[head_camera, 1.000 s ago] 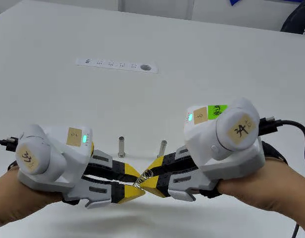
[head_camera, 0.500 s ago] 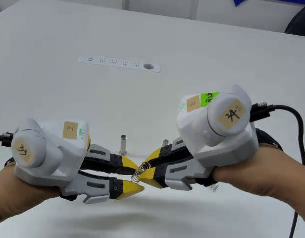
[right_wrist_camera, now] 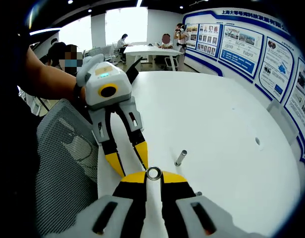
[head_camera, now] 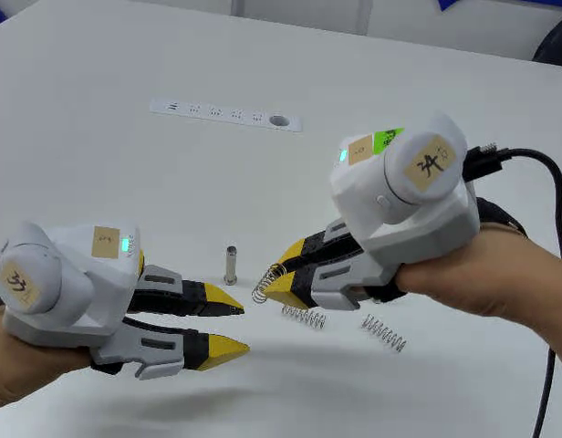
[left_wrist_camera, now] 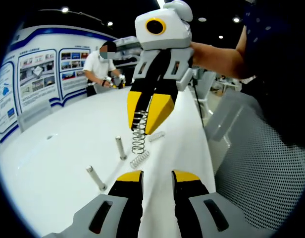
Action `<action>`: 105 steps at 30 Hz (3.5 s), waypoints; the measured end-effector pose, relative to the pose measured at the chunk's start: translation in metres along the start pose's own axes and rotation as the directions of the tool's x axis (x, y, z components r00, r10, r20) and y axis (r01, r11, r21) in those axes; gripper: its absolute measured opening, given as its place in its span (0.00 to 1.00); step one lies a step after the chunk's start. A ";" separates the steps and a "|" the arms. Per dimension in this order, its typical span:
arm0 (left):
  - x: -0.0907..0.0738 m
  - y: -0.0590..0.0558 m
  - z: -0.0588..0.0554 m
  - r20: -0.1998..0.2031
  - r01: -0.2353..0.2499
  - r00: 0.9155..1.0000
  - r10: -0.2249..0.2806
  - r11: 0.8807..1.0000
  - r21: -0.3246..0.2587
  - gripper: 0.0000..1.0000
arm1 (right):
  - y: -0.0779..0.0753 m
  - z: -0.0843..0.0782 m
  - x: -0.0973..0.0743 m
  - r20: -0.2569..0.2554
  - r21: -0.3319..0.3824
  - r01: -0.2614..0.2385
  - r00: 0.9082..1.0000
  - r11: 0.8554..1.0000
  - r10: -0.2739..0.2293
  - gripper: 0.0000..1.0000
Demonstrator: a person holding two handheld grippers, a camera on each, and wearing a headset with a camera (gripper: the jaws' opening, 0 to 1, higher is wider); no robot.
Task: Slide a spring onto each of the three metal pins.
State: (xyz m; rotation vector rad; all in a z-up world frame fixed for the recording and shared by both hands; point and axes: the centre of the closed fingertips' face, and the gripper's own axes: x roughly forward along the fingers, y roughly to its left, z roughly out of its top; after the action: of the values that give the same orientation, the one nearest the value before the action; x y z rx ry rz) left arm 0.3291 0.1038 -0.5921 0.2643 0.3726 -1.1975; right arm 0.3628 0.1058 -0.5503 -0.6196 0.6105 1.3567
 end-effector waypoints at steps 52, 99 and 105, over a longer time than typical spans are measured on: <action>-0.030 0.013 -0.019 0.028 -0.169 0.984 0.174 0.976 -0.140 0.49 | -0.056 0.010 0.062 -0.139 -0.040 -0.042 0.990 0.998 0.036 0.11; -0.025 0.018 -0.014 -0.009 -0.129 0.992 0.128 0.987 -0.099 0.46 | -0.059 -0.021 0.076 -0.148 0.007 0.019 0.989 1.000 -0.018 0.16; -0.020 0.015 -0.014 -0.009 -0.110 0.994 0.110 0.989 -0.097 0.46 | -0.052 -0.016 0.053 -0.102 0.002 0.049 0.994 0.999 -0.049 0.16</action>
State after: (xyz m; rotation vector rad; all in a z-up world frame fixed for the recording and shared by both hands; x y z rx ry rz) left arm 0.3349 0.1316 -0.5959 0.1999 0.4134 -1.0674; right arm 0.4196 0.1259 -0.5967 -0.6990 0.6758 1.2833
